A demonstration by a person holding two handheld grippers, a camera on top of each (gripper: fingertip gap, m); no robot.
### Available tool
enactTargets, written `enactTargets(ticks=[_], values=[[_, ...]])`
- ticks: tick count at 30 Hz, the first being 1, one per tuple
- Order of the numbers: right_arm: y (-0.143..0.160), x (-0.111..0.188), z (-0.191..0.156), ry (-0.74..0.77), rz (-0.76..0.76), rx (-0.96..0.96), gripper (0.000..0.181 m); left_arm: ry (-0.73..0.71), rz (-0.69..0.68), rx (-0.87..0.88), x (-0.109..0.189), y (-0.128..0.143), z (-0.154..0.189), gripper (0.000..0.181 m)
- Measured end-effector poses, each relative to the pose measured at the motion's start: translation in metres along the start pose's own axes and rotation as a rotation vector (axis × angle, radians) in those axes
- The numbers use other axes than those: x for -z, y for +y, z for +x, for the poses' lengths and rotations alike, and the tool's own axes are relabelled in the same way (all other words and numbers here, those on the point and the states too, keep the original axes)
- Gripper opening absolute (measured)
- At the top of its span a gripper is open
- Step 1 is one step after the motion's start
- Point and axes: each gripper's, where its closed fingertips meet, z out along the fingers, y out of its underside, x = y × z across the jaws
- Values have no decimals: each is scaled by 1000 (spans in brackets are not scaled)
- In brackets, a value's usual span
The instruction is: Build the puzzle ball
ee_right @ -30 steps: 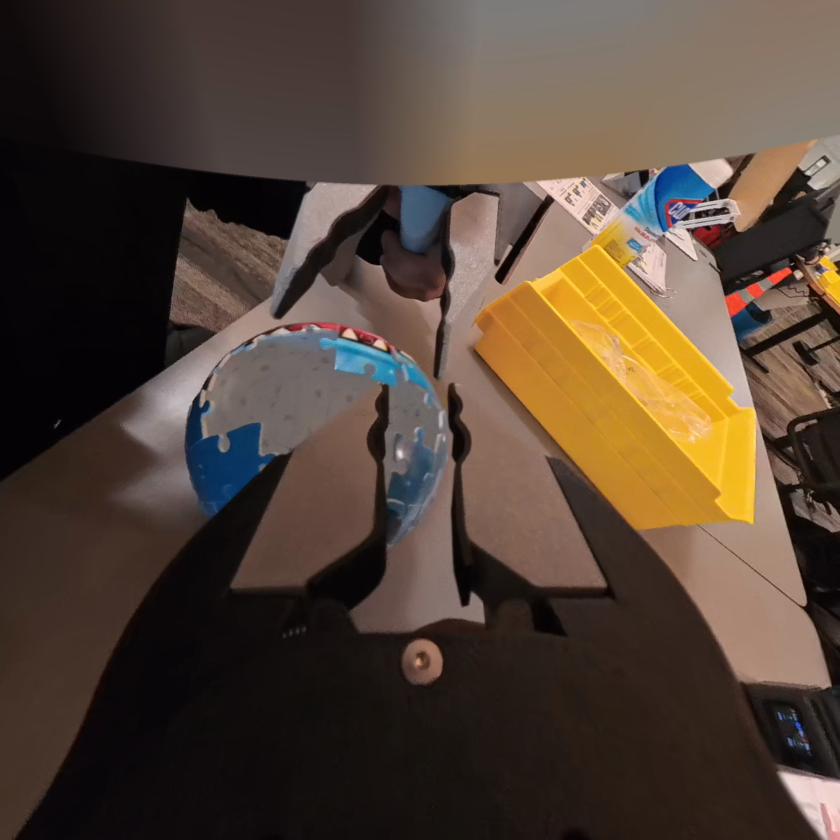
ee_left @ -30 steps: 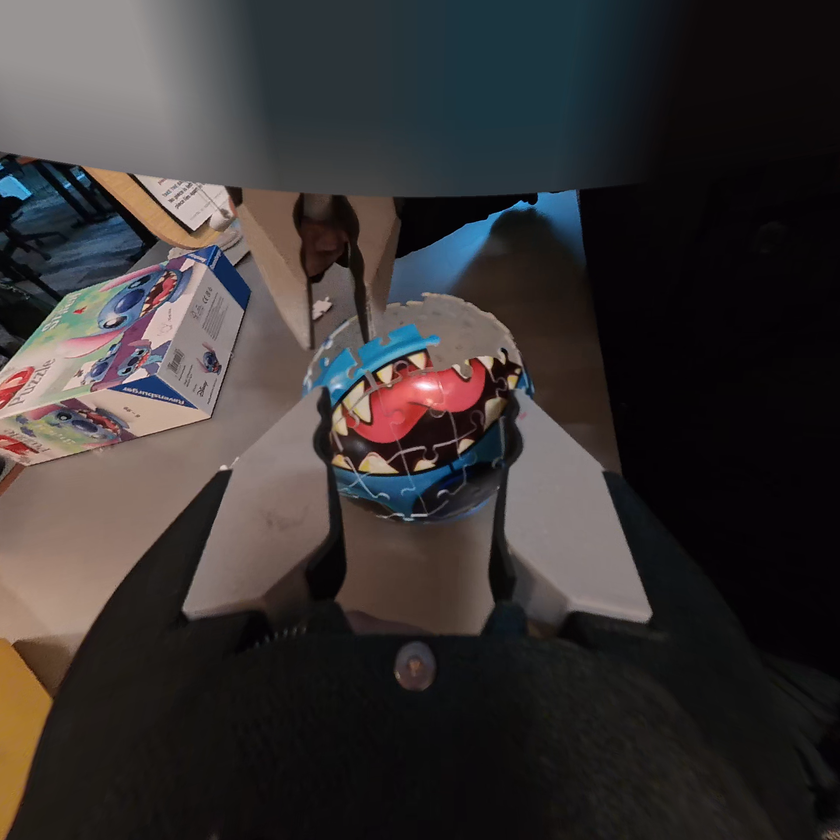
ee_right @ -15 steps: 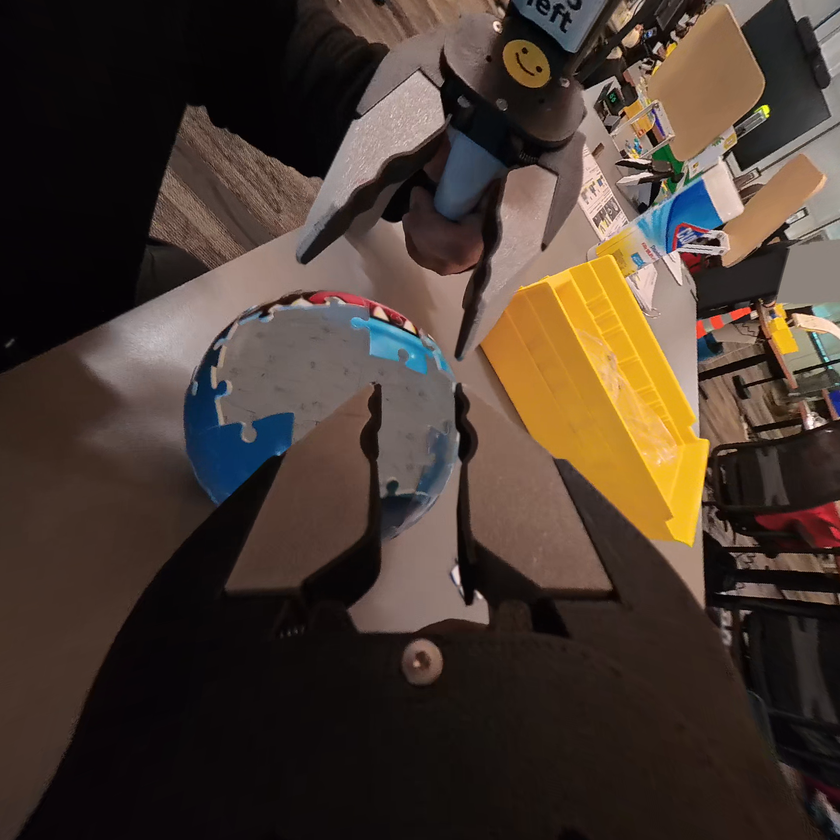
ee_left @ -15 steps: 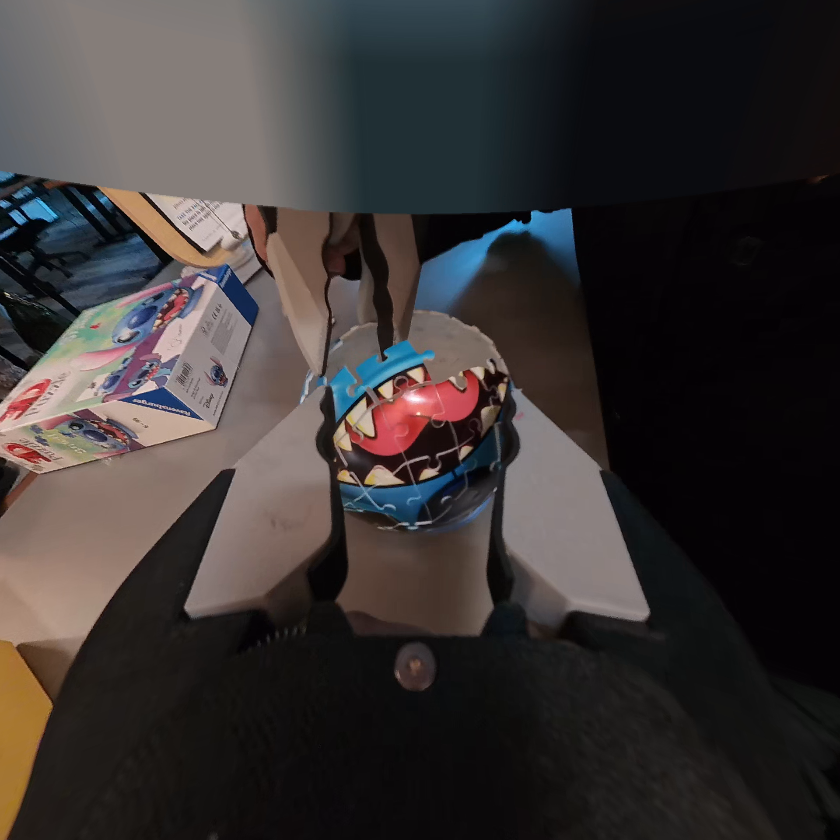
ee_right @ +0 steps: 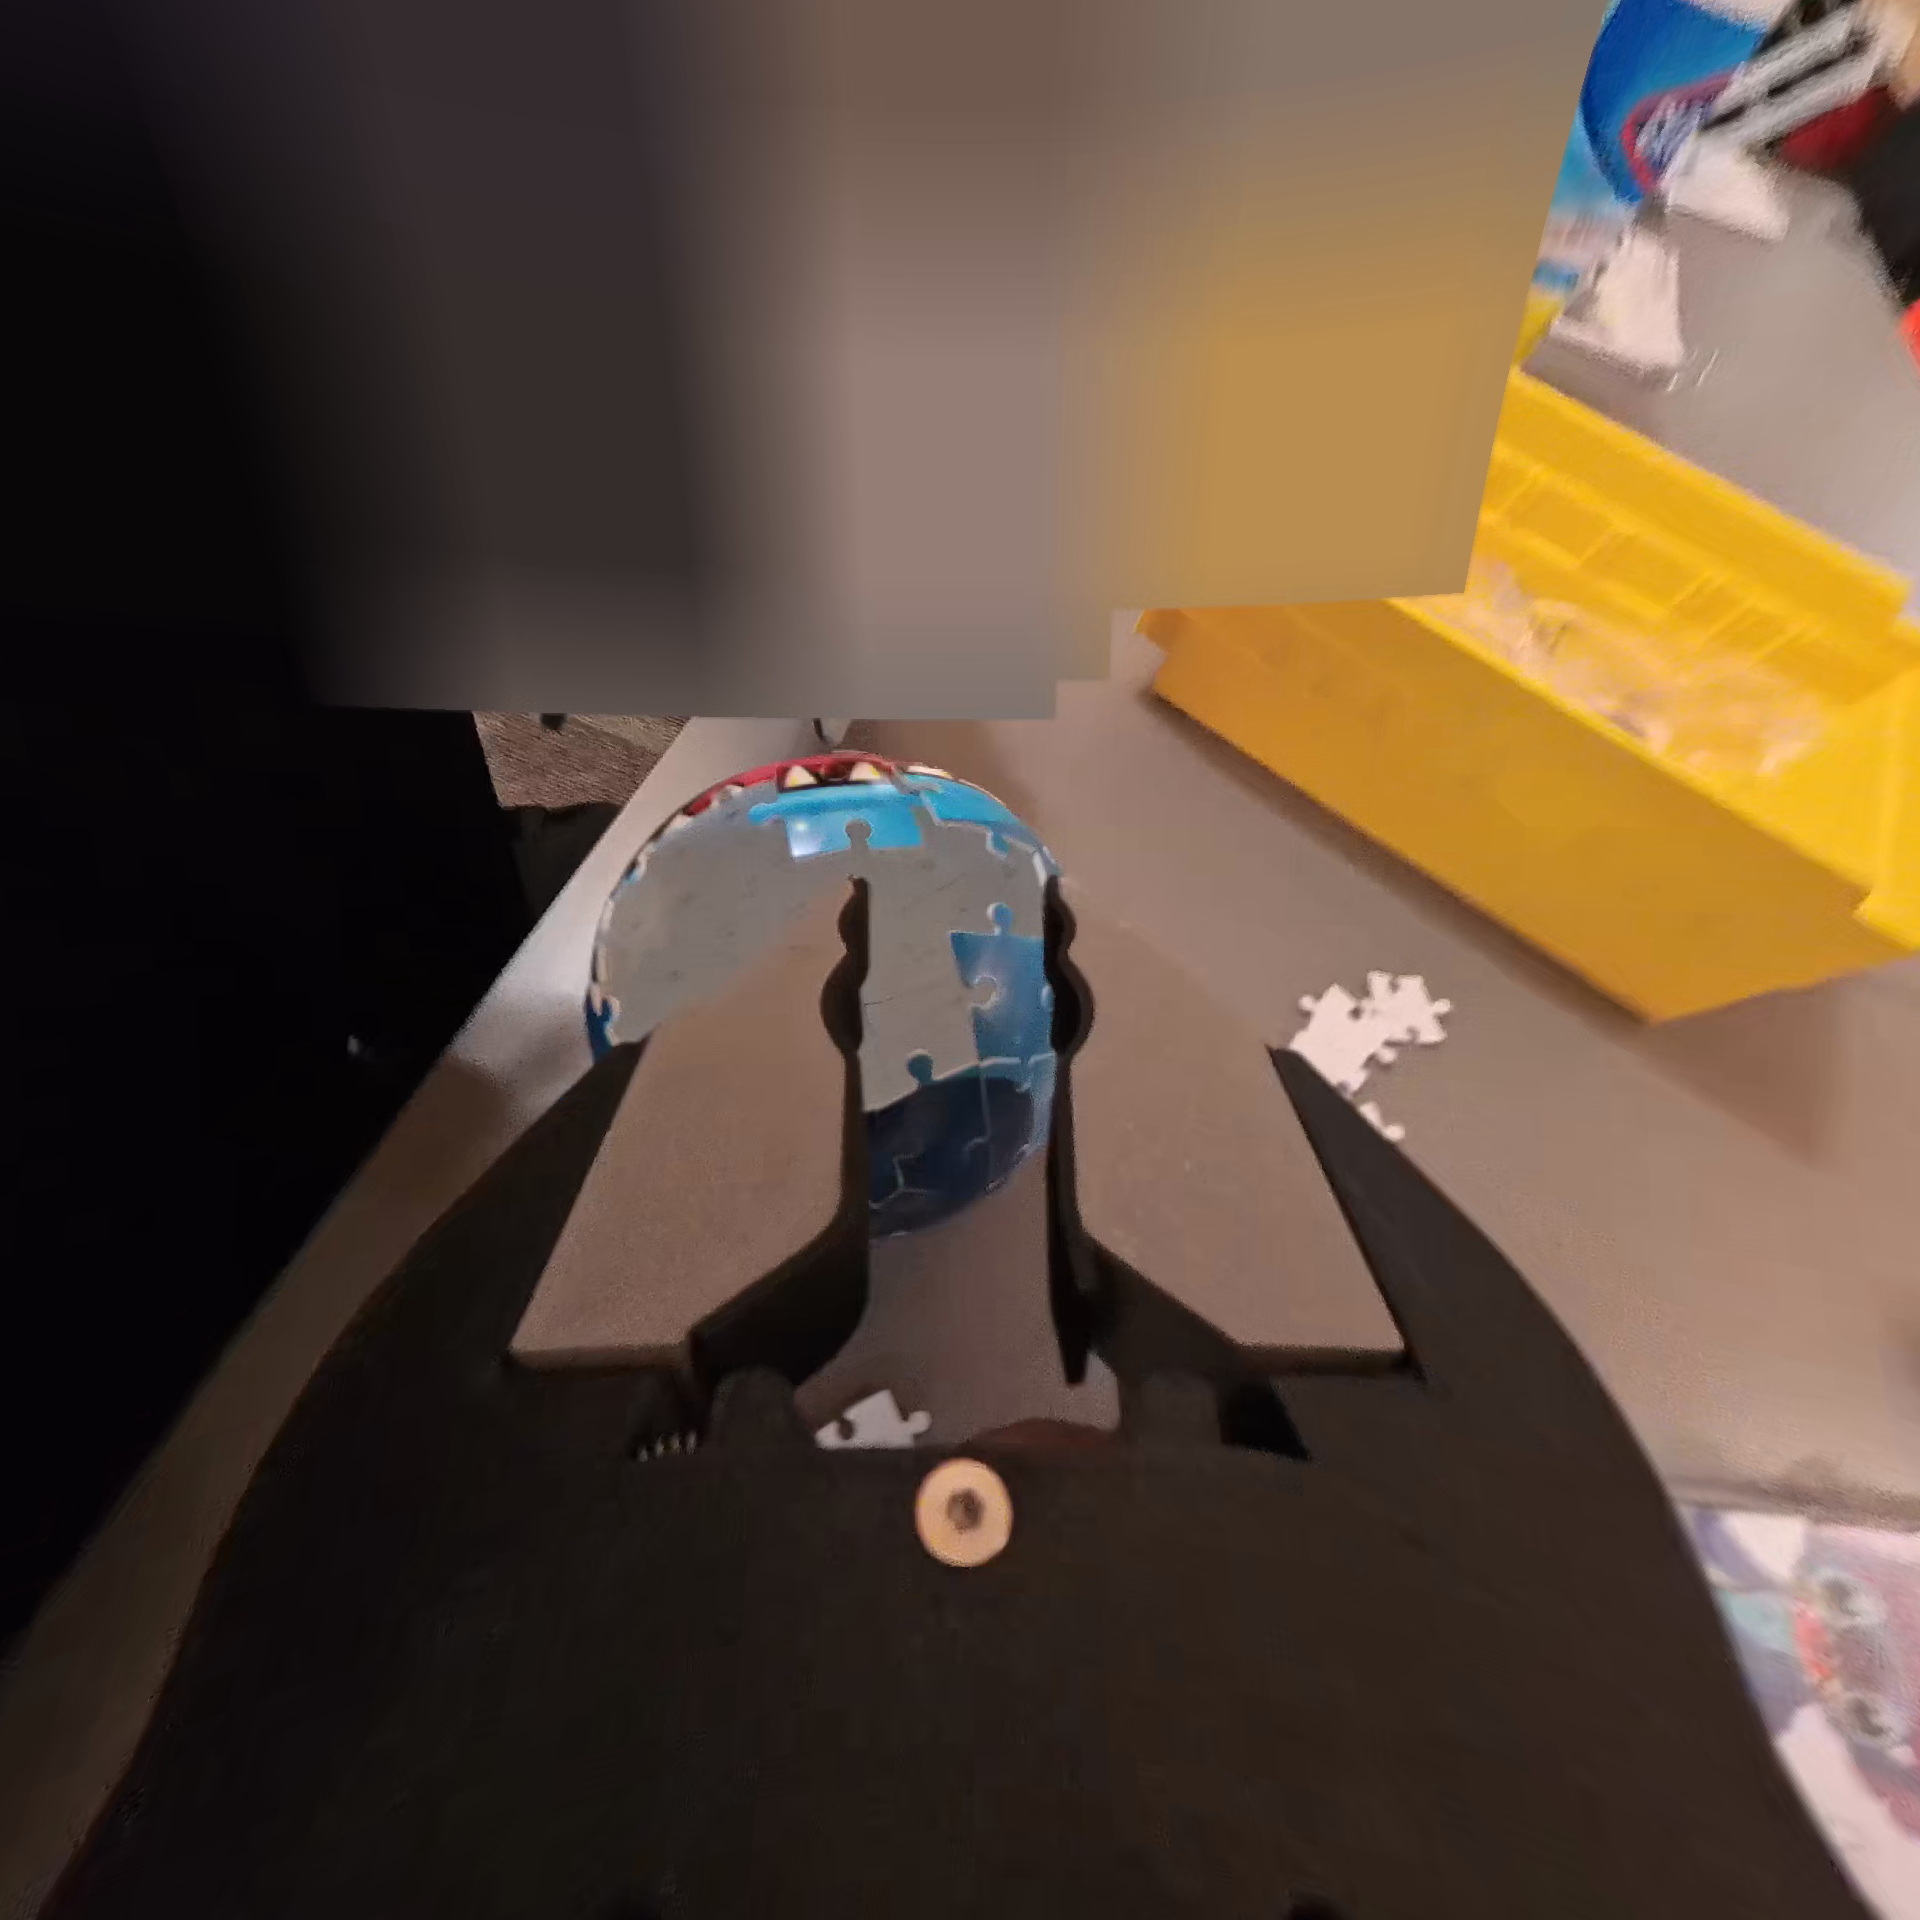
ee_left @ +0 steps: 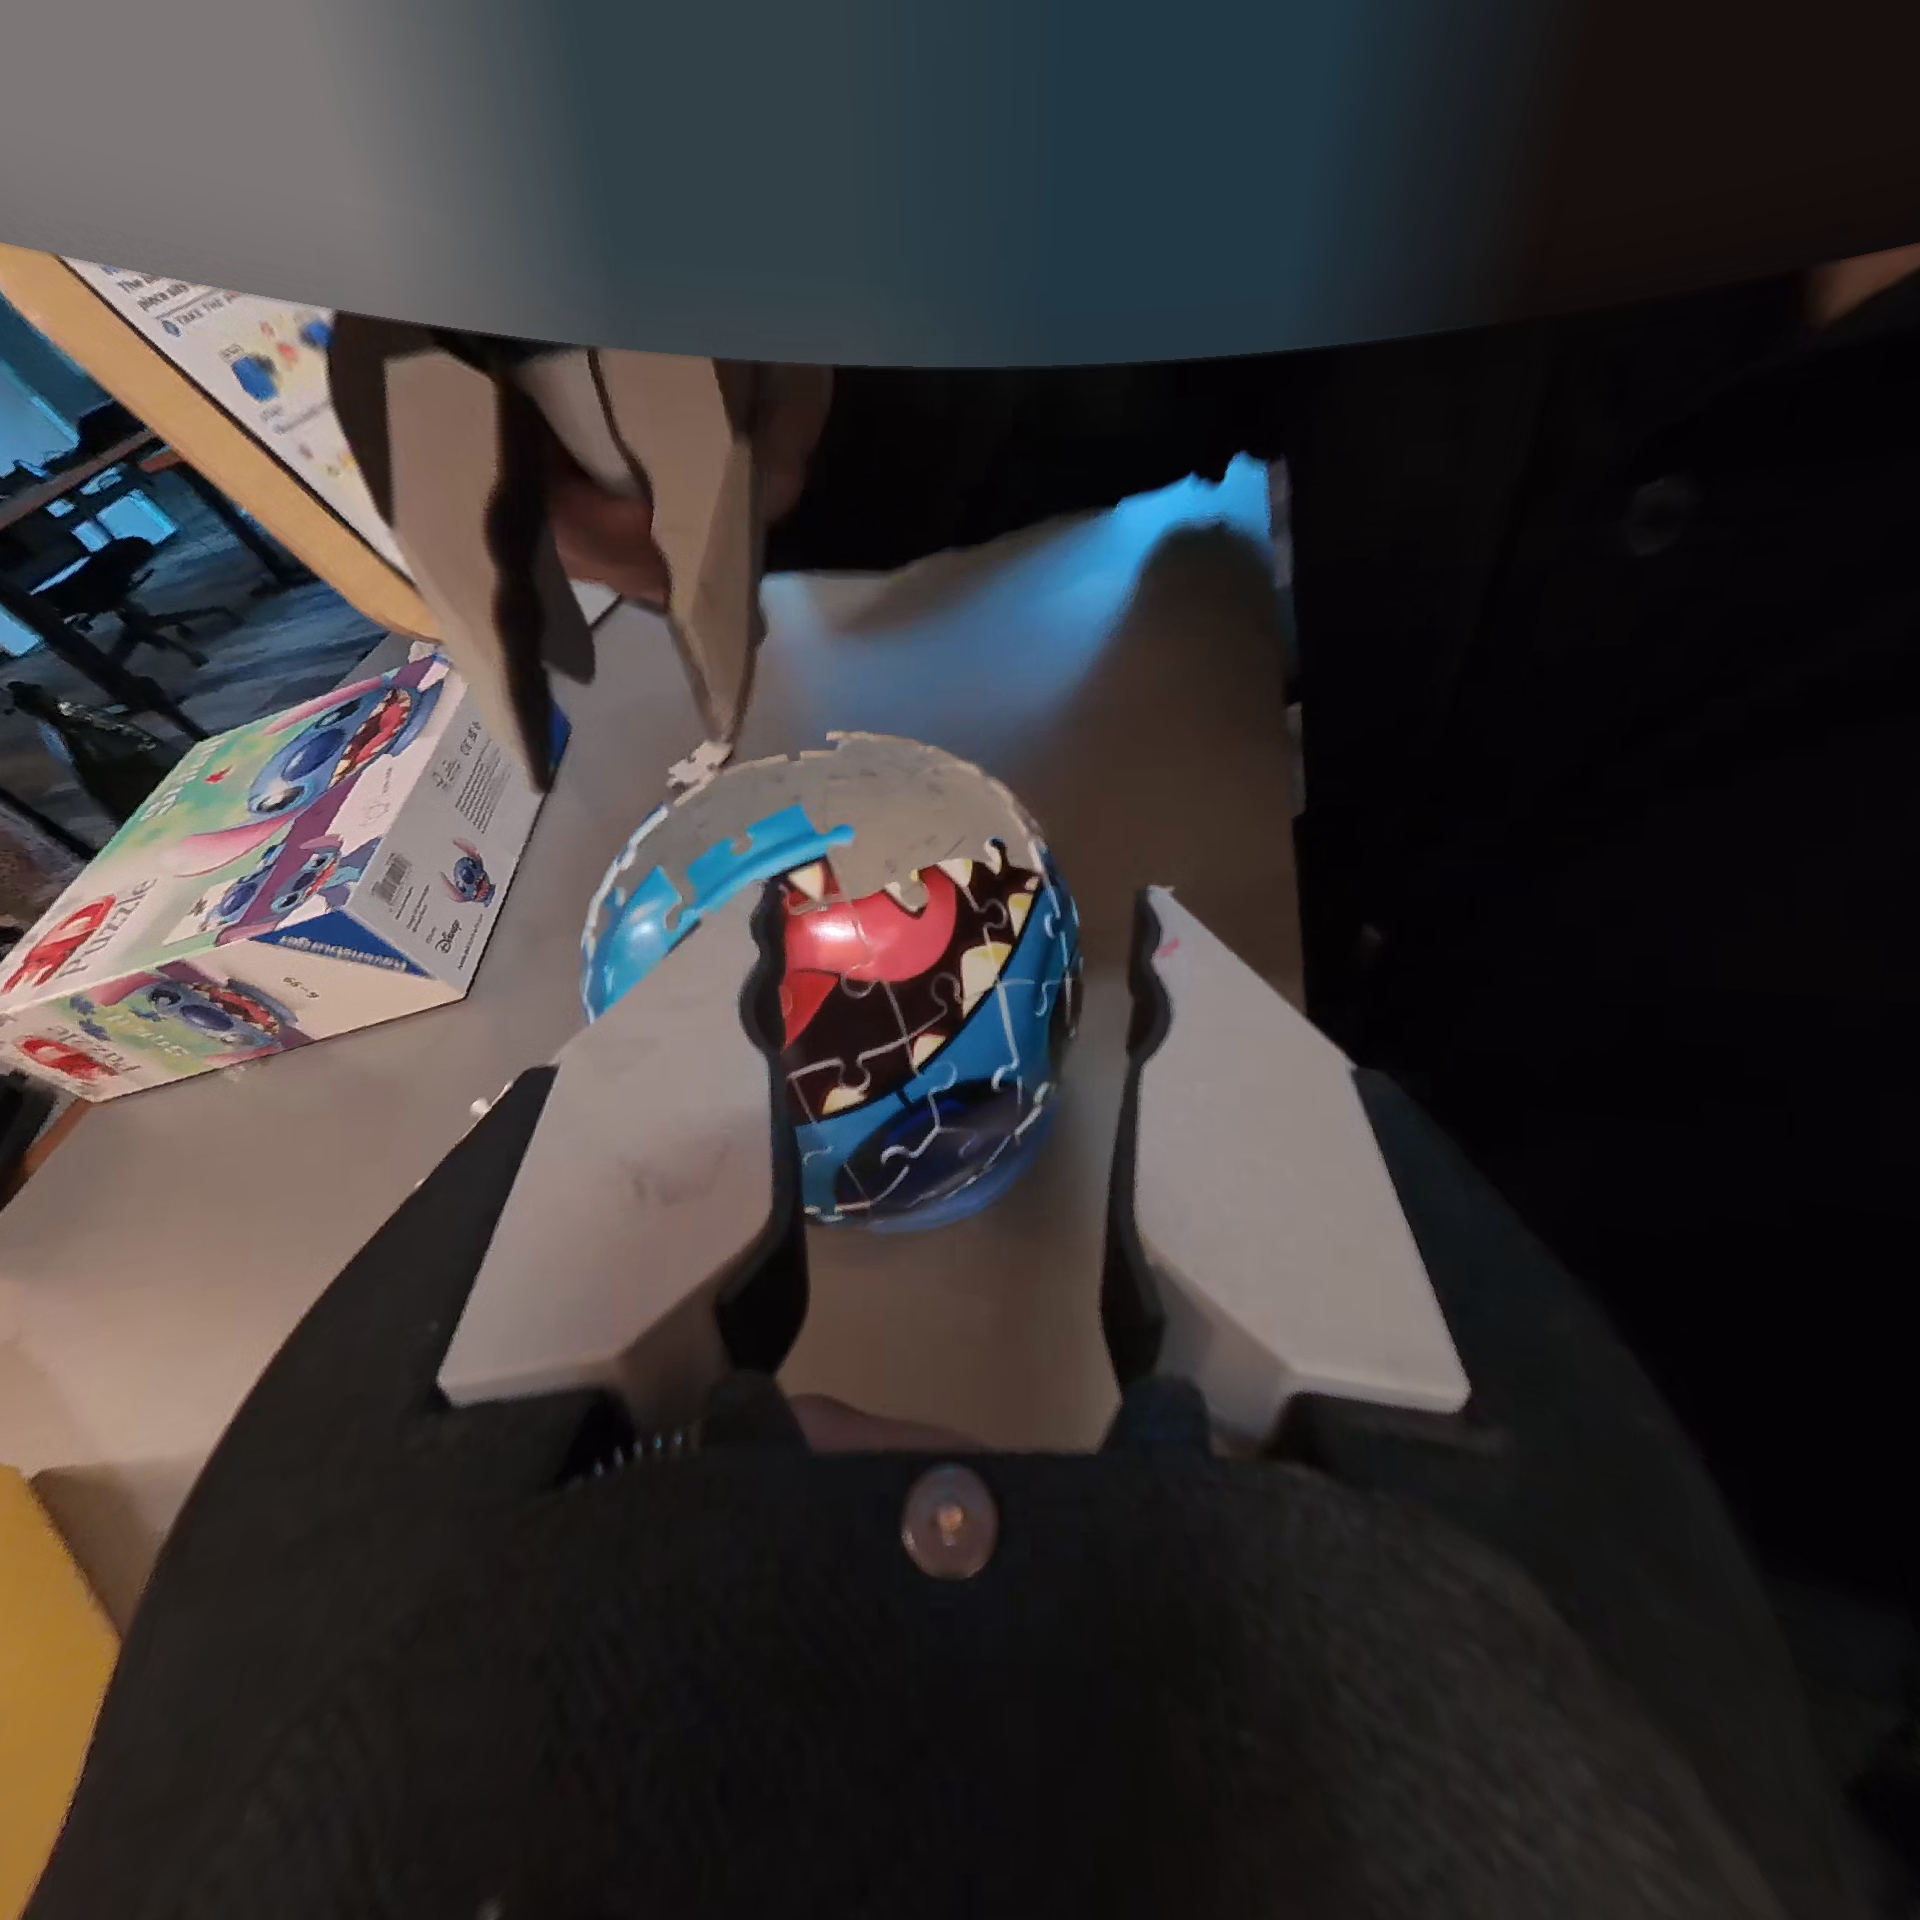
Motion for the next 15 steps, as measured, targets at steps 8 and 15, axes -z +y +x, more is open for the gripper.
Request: enactTargets(ticks=[8, 15], values=[[10, -12, -3, 63, -104, 220, 38, -53, 38, 64, 5, 3, -11, 71], [10, -32, 1, 128, -167, 452, 34, -137, 45, 134, 2, 1, -22, 75]])
